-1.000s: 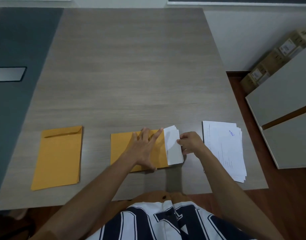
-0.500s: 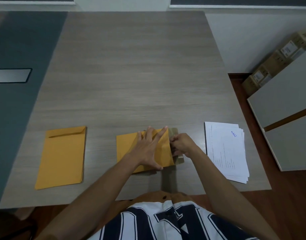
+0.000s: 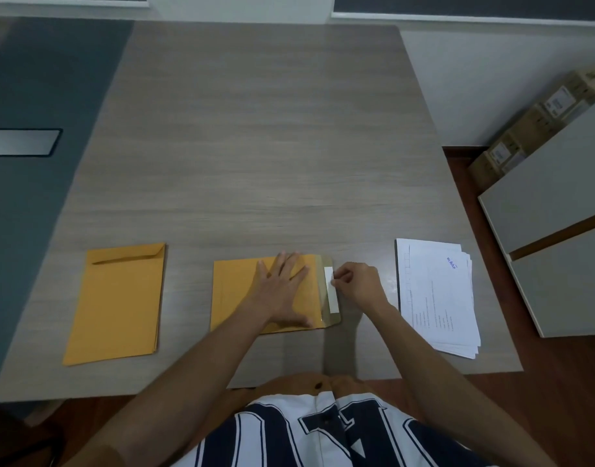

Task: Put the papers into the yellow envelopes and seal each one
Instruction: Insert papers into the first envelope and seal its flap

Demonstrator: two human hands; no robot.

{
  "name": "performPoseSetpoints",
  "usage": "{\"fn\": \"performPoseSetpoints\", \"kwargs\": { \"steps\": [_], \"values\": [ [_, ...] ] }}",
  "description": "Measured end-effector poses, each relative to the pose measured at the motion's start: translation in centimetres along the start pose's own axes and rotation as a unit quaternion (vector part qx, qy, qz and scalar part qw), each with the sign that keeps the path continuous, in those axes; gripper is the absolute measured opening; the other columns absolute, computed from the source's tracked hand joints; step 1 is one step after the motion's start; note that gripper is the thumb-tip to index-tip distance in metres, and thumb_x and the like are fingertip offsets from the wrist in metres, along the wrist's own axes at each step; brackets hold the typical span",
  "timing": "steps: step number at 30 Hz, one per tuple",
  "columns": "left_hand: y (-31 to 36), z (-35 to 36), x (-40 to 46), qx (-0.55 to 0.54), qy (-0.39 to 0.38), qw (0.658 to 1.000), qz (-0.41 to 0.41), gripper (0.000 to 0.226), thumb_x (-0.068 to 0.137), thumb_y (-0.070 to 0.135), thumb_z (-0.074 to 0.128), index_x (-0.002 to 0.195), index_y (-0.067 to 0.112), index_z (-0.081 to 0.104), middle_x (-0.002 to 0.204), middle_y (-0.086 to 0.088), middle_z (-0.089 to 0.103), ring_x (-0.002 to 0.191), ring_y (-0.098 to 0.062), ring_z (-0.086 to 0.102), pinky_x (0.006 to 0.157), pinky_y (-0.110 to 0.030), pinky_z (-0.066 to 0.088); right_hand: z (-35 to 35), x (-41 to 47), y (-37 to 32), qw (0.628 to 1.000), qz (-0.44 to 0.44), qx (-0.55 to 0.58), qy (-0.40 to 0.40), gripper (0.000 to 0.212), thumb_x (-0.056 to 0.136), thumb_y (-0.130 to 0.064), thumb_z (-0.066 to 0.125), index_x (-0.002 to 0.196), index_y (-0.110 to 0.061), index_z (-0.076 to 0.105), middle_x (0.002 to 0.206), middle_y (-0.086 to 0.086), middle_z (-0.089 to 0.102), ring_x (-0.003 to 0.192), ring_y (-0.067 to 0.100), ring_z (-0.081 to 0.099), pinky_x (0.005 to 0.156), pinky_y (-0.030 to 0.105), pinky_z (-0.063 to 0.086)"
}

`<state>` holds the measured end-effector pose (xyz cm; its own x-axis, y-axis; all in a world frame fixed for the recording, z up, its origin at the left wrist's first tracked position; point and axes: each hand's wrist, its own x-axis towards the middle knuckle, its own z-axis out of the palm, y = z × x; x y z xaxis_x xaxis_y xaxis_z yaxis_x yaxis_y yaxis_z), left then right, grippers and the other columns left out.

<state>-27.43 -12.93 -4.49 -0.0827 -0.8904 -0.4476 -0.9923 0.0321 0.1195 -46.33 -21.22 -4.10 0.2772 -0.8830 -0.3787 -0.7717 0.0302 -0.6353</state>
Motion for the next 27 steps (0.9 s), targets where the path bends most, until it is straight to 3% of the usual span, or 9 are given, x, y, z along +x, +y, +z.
{"fn": "performPoseSetpoints", "kwargs": {
  "steps": [4, 9, 17, 24, 27],
  "values": [
    [1.7, -0.7, 0.5, -0.009, 0.032, 0.999, -0.024, 0.104, 0.075, 0.065, 0.068, 0.153, 0.02, 0.017, 0.164, -0.004, 0.003, 0.151, -0.026, 0.0, 0.115, -0.06, 0.017, 0.8, 0.1, 0.3, 0.998, -0.053, -0.035, 0.029, 0.024, 0.08, -0.015, 0.078, 0.101, -0.017, 0.067, 0.077, -0.001, 0.064, 0.072, 0.012, 0.061, 0.073, 0.029, 0.055],
    [2.4, -1.6, 1.5, 0.012, 0.023, 0.999, -0.044, 0.114, 0.064, 0.065, 0.078, 0.152, 0.033, 0.012, 0.155, -0.006, 0.016, 0.143, -0.028, 0.019, 0.101, -0.057, 0.036, 1.1, 0.3, 0.1, 0.992, -0.093, -0.081, 0.029, 0.03, 0.086, -0.017, 0.072, 0.116, -0.017, 0.065, 0.097, 0.002, 0.06, 0.08, 0.013, 0.058, 0.081, 0.031, 0.055],
    [2.1, -1.1, 2.6, 0.025, 0.014, 0.998, -0.049, 0.117, 0.059, 0.069, 0.078, 0.151, 0.035, 0.015, 0.151, -0.006, 0.016, 0.139, -0.028, 0.02, 0.098, -0.055, 0.039, 1.3, 1.0, -0.2, 0.99, -0.097, -0.087, 0.054, 0.018, 0.087, -0.015, 0.07, 0.104, -0.008, 0.069, 0.097, 0.005, 0.064, 0.079, 0.011, 0.054, 0.073, 0.018, 0.043],
    [2.2, -1.2, 2.6, 0.029, 0.015, 0.998, -0.049, 0.117, 0.059, 0.07, 0.077, 0.151, 0.034, 0.014, 0.151, -0.006, 0.015, 0.14, -0.028, 0.02, 0.099, -0.055, 0.04, 1.7, 1.9, 0.0, 0.992, -0.087, -0.077, 0.054, 0.012, 0.088, -0.018, 0.07, 0.095, -0.01, 0.071, 0.092, 0.006, 0.067, 0.079, 0.014, 0.06, 0.077, 0.029, 0.055],
    [2.2, -1.2, 2.6, 0.029, 0.017, 0.998, -0.048, 0.117, 0.058, 0.07, 0.077, 0.151, 0.035, 0.016, 0.15, -0.006, 0.016, 0.139, -0.028, 0.021, 0.097, -0.055, 0.04, 1.8, 1.9, 0.1, 0.992, -0.083, -0.069, 0.064, 0.013, 0.088, -0.019, 0.07, 0.097, -0.01, 0.07, 0.093, 0.005, 0.067, 0.08, 0.014, 0.061, 0.076, 0.027, 0.054]
  ]
}}
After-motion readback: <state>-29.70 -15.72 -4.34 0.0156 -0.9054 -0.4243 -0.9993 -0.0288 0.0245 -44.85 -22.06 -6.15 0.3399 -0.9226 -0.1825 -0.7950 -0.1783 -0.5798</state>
